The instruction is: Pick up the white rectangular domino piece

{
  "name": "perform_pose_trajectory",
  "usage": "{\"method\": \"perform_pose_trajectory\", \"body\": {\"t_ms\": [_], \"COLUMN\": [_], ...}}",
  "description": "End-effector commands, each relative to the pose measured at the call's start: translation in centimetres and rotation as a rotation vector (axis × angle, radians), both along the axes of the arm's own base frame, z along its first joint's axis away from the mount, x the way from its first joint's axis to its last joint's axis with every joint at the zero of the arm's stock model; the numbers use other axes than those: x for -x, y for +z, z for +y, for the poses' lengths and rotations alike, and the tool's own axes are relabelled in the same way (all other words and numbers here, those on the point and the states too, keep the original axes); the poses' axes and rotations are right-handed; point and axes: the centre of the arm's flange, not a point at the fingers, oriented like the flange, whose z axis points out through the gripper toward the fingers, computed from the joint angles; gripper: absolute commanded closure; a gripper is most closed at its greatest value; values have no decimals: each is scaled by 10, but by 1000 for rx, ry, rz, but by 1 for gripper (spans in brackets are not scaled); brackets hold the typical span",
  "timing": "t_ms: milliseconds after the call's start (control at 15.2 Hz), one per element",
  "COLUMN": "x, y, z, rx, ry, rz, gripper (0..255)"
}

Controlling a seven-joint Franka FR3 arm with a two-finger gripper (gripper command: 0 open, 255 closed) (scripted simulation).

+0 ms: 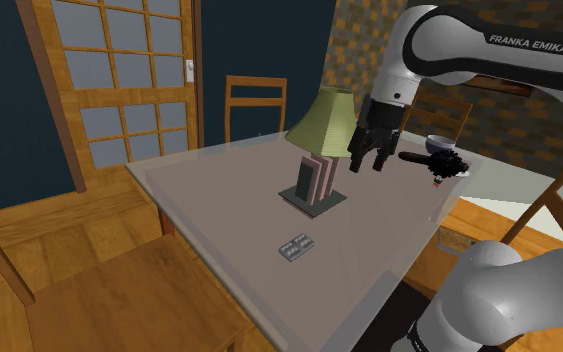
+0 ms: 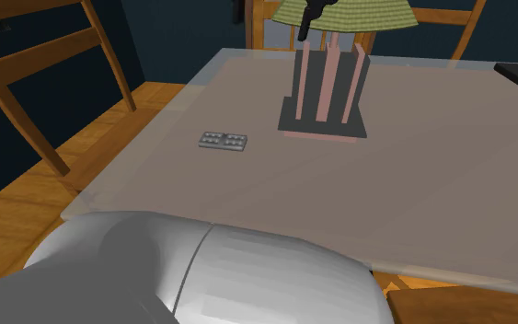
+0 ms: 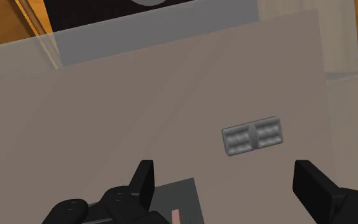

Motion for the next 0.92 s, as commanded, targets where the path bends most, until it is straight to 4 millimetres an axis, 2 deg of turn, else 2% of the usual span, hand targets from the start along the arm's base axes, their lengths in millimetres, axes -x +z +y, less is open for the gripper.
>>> {"method": "perform_pose_trajectory", "body": {"t_ms": [0,396,858], "x": [0,0,-26], "y": [0,-62,-137], "z": [0,53,105], "rx": [0,47,101], "ry": [0,-427,-925], "rz": [0,19,42], "gripper": [0,0,0]}}
